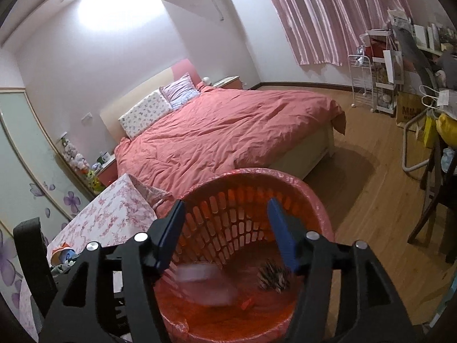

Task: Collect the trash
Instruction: 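Drop the cloth and tray into the orange basket with both grippers, then grasp the white snack bag with the right gripper while the left gripper grasps the tissue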

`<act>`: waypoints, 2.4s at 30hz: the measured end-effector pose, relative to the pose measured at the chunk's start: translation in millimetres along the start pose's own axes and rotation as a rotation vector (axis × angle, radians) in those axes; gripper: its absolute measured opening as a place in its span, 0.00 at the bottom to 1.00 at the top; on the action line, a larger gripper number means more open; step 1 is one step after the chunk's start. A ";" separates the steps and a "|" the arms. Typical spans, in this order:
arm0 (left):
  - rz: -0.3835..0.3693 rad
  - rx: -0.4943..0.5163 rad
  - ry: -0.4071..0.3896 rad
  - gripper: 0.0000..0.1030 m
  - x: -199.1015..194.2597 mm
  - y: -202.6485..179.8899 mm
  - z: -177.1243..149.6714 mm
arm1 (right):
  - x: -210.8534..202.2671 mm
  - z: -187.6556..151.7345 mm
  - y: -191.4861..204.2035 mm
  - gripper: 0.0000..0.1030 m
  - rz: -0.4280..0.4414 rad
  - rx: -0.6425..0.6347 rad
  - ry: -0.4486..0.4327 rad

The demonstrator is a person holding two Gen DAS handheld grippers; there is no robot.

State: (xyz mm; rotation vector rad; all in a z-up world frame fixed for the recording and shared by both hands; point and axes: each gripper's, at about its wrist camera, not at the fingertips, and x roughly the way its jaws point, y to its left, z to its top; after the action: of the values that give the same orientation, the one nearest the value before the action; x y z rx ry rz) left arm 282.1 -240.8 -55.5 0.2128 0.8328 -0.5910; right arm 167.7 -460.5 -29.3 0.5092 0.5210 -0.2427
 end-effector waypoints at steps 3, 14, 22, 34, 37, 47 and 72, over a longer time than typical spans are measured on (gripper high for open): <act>0.043 -0.015 -0.013 0.84 -13.1 10.2 -4.9 | -2.7 2.2 2.2 0.62 -0.024 -0.009 -0.009; 0.194 -0.085 -0.097 0.86 -111.5 63.5 -45.4 | -32.8 -12.8 54.2 0.62 -0.024 -0.130 -0.009; 0.345 -0.209 -0.145 0.86 -181.4 136.7 -94.0 | -48.7 -57.7 130.0 0.62 0.103 -0.276 0.060; 0.514 -0.442 -0.143 0.86 -247.2 252.1 -178.4 | -31.9 -154.0 248.6 0.62 0.287 -0.473 0.218; 0.516 -0.477 -0.141 0.86 -255.8 266.3 -191.0 | -26.1 -168.5 268.0 0.62 0.299 -0.488 0.249; 0.489 -0.523 -0.124 0.86 -260.0 282.0 -218.7 | 10.0 -195.7 286.7 0.64 0.220 -0.477 0.387; 0.429 -0.506 -0.090 0.86 -238.0 266.7 -212.4 | 4.5 -185.3 260.9 0.25 0.190 -0.476 0.355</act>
State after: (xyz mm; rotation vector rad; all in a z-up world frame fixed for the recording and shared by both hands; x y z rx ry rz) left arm 175.2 160.3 -31.4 -0.0987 0.7936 0.0216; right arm 185.3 -143.0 -65.7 0.1317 0.8430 0.1584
